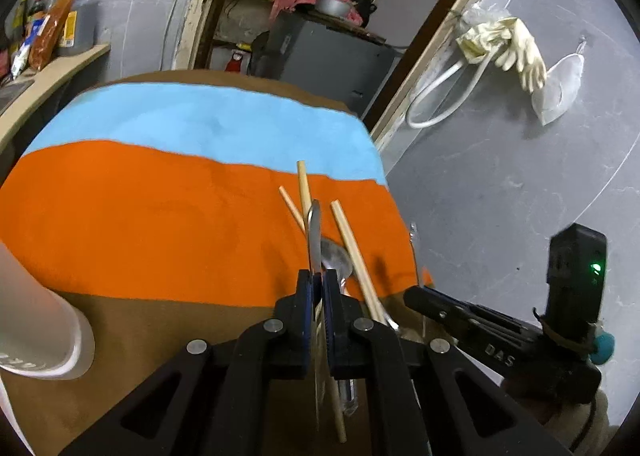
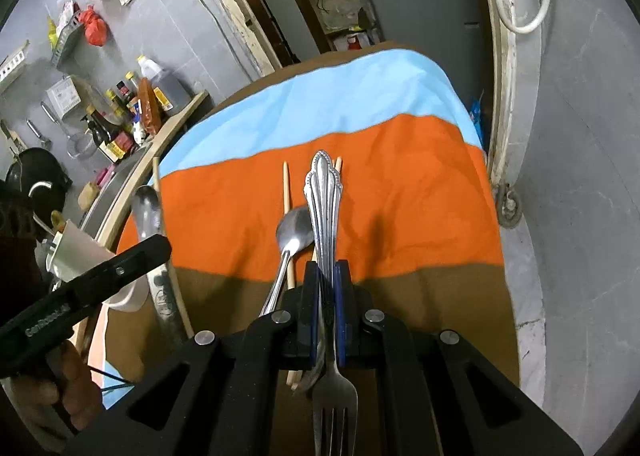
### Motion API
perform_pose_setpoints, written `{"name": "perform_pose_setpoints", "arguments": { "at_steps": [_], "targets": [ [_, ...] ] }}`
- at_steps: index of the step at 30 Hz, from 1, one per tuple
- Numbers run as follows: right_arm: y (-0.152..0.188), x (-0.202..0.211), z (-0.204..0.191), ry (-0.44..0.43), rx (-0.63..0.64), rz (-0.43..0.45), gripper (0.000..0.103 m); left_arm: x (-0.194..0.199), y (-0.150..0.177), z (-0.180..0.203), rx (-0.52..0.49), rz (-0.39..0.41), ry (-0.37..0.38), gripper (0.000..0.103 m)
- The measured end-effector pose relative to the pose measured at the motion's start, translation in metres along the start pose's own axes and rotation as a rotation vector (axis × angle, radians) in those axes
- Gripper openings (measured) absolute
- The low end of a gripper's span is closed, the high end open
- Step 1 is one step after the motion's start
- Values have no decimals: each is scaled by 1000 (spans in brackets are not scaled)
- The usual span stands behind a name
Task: Organize utensils
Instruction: 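Grasp the ornate-handled fork with the right tool while the left tool grasps a knife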
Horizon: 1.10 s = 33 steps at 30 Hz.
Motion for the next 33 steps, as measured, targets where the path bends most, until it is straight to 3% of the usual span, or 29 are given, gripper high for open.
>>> {"name": "perform_pose_setpoints", "arguments": {
  "at_steps": [6, 15, 25, 33],
  "targets": [
    [14, 0, -3, 16, -42, 12, 7, -12, 1, -13, 50, -4, -12, 6],
    [19, 9, -4, 12, -59, 44, 7, 7, 7, 1, -36, 21, 19, 6],
    [23, 0, -1, 6, -74, 29, 7, -43, 7, -33, 89, -72, -54, 7],
    [24, -8, 1, 1, -86, 18, 7, -48, 13, -42, 115, -124, -83, 8]
  ]
}}
Point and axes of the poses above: each gripper's, at about its wrist camera, not at the fingertips, and x roughly against the way its jaws point, z to its right, y to its underside, the point moved 6 cm from there along -x, roughly the way its jaws point, and after that the axes turned 13 degrees about x, right-handed, at the moved point
